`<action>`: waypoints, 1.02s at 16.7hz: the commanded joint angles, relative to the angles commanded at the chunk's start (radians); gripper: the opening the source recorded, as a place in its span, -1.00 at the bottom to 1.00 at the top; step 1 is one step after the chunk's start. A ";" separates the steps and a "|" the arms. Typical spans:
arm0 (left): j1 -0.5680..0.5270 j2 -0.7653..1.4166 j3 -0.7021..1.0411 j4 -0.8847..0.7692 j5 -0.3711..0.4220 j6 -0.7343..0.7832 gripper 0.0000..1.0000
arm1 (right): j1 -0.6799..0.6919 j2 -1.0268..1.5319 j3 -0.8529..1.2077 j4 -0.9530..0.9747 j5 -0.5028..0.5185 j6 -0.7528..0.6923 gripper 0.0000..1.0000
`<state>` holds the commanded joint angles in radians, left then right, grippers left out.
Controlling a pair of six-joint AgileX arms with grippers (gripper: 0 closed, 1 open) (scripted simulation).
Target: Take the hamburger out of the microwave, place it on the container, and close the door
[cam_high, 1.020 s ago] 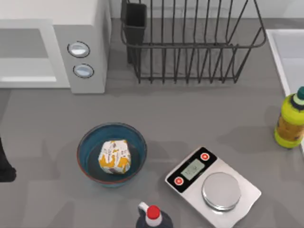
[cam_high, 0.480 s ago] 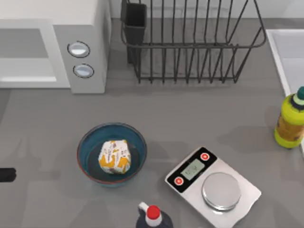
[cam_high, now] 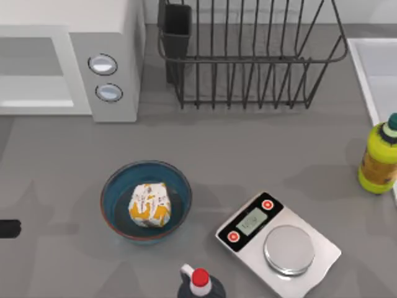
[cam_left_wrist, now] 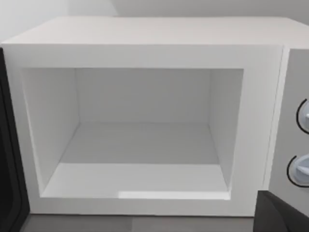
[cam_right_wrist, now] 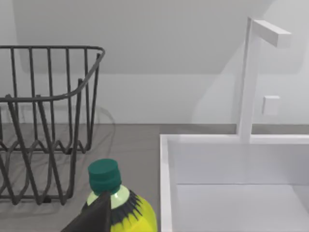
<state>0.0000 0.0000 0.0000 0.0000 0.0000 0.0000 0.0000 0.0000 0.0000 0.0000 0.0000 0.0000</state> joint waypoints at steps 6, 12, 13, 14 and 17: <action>0.073 0.029 0.094 -0.064 0.073 0.000 -1.00 | 0.000 0.000 0.000 0.000 0.000 0.000 1.00; 0.094 0.033 0.118 -0.081 0.095 0.001 -1.00 | 0.000 0.000 0.000 0.000 0.000 0.000 1.00; 0.107 0.030 0.120 -0.085 0.108 0.001 -1.00 | 0.000 0.000 0.000 0.000 0.000 0.000 1.00; 0.131 0.027 0.125 -0.093 0.132 0.001 -1.00 | 0.000 0.000 0.000 0.000 0.000 0.000 1.00; 0.264 0.012 0.143 -0.126 0.265 0.000 -1.00 | 0.000 0.000 0.000 0.000 0.000 0.000 1.00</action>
<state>0.2636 0.0118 0.1425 -0.1256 0.2647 -0.0002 0.0000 0.0000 0.0000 0.0000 0.0000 0.0000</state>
